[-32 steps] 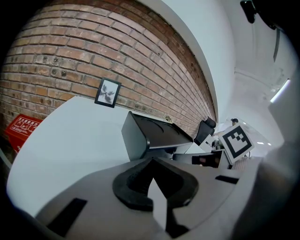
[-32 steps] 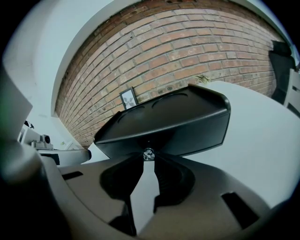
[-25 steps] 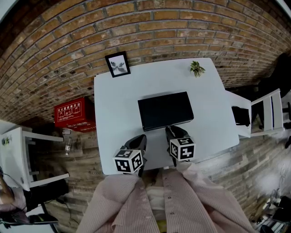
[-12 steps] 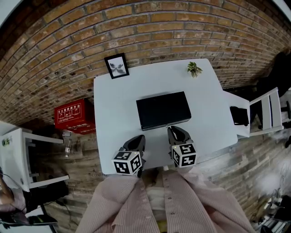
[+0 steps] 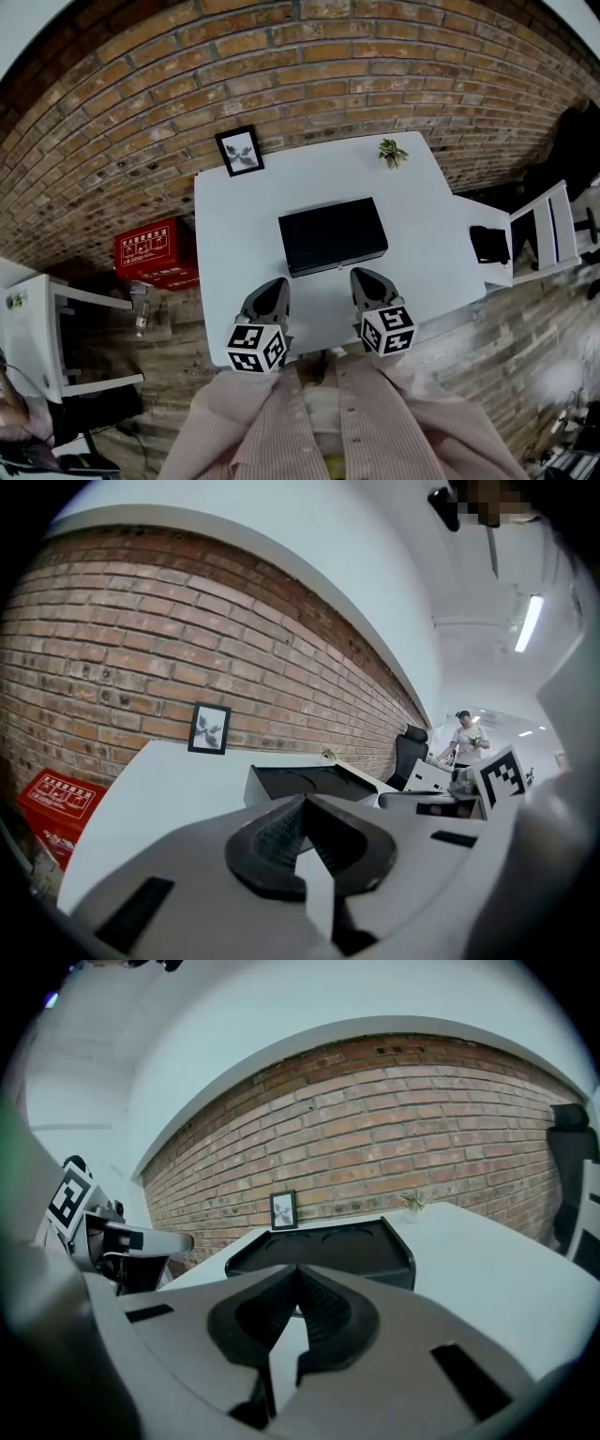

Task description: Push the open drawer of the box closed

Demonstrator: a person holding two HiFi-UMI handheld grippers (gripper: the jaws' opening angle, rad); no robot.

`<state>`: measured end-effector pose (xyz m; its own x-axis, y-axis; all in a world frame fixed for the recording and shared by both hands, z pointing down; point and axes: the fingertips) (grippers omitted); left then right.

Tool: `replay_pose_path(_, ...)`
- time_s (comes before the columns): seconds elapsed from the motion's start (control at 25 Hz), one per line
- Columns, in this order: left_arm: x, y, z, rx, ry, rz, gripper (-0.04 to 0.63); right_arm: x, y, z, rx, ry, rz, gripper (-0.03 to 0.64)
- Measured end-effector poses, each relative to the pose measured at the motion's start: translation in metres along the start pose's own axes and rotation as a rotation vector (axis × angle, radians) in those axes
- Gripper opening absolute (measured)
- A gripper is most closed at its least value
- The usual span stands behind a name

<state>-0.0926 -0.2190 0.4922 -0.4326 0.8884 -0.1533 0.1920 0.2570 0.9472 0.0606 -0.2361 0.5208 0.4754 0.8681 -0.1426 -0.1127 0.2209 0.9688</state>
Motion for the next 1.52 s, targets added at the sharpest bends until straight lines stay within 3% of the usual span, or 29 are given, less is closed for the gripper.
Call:
replay_pose_path(0.24,0.008,-0.02,-0.001,-0.079,-0.011,0.055,-0.005,0.008,-0.024,-0.002,0.001,-0.035,0.066,0.003)
replay_pose_path(0.84,0.013,-0.07,-0.009,-0.112,-0.042,0.193,-0.005,0.013,-0.083,0.007,0.025,-0.08,0.202,0.003)
replay_pose_path(1.52,0.018,-0.088,-0.009,-0.153,-0.058,0.233,-0.005,0.025,-0.106,0.021,0.04,-0.043,0.261,0.003)
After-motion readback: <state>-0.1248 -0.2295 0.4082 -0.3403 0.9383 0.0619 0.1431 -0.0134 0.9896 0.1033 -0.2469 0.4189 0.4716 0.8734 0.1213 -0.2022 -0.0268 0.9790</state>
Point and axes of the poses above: the fingertips, and each gripper's own axes: x backward along the fingers, z to its right, y out of its underside, and after that the axes turned 12 degrees about z, right-handed
